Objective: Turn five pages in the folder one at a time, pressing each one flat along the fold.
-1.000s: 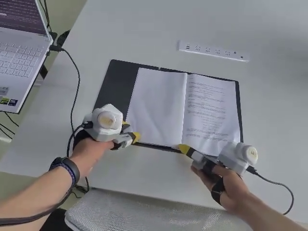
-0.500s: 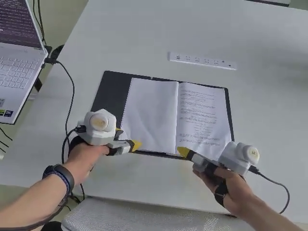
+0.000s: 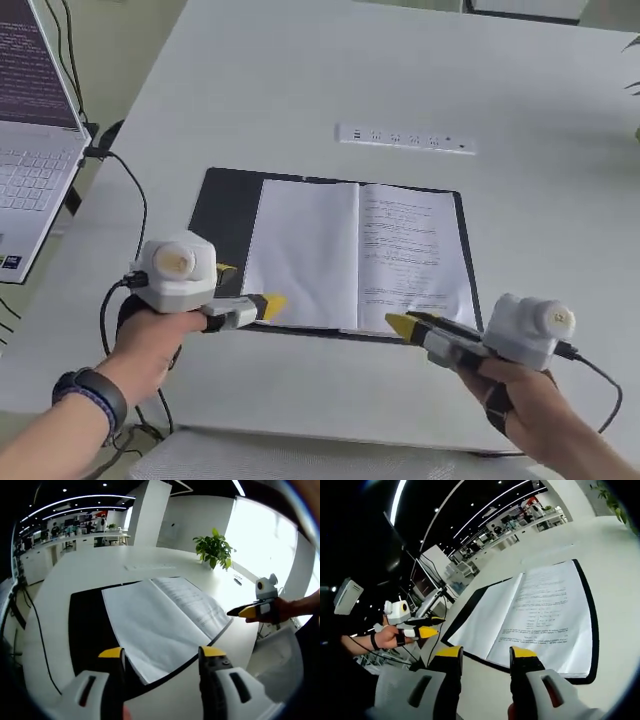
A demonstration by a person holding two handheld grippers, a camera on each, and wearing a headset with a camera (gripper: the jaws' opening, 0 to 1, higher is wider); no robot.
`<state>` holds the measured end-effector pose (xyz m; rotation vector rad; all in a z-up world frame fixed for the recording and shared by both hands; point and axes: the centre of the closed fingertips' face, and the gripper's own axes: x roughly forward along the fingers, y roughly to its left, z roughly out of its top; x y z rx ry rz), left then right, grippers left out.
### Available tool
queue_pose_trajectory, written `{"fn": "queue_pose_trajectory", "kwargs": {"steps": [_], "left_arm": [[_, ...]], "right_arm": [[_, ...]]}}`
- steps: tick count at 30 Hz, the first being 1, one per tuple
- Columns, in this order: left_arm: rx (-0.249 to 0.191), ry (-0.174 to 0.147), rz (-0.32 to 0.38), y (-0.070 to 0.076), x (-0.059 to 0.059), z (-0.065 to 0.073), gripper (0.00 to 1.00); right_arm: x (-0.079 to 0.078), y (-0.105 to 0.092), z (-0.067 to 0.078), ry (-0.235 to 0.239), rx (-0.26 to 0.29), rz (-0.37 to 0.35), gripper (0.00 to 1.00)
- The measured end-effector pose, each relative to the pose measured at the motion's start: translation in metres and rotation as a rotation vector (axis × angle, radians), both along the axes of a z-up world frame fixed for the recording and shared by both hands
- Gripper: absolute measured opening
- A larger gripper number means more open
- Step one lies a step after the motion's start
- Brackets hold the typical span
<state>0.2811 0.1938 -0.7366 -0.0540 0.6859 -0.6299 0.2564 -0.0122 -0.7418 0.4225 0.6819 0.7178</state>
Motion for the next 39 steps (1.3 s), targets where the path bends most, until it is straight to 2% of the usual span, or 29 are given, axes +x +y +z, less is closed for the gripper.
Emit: {"fn": "queue_pose_trajectory", "kwargs": {"steps": [4, 7, 9, 12, 15, 17, 21, 24, 31, 34, 39], "left_arm": [[0.018, -0.021, -0.008, 0.001, -0.007, 0.013, 0.61], [0.007, -0.025, -0.002, 0.001, -0.011, 0.023, 0.61], [0.011, -0.043, -0.002, 0.001, -0.013, 0.031, 0.62], [0.032, -0.066, -0.006, 0.005, -0.016, 0.04, 0.63], [0.06, -0.074, -0.007, 0.011, -0.017, 0.043, 0.65], [0.07, -0.079, 0.0, 0.015, -0.019, 0.046, 0.66], [0.07, -0.094, 0.033, 0.025, -0.023, 0.055, 0.67], [0.096, -0.091, 0.042, 0.032, -0.028, 0.055, 0.69], [0.093, -0.108, 0.072, 0.044, -0.04, 0.063, 0.72], [0.079, -0.114, 0.082, 0.044, -0.044, 0.065, 0.73], [0.095, -0.106, 0.075, 0.043, -0.048, 0.063, 0.73]], "right_arm": [[0.002, -0.017, 0.009, -0.037, -0.051, -0.006, 0.4], [0.004, -0.031, 0.016, -0.067, -0.089, -0.015, 0.42], [0.004, -0.04, 0.02, -0.081, -0.113, -0.024, 0.44], [0.003, -0.052, 0.027, -0.102, -0.154, -0.033, 0.49], [0.0, -0.063, 0.033, -0.131, -0.219, -0.024, 0.52], [-0.002, -0.068, 0.035, -0.14, -0.243, -0.026, 0.54], [-0.003, -0.076, 0.04, -0.145, -0.265, -0.056, 0.63], [-0.006, -0.079, 0.045, -0.156, -0.275, -0.071, 0.63], [-0.015, -0.084, 0.048, -0.168, -0.291, -0.08, 0.69], [-0.019, -0.085, 0.051, -0.178, -0.287, -0.084, 0.69], [-0.025, -0.089, 0.051, -0.173, -0.276, -0.117, 0.69]]}}
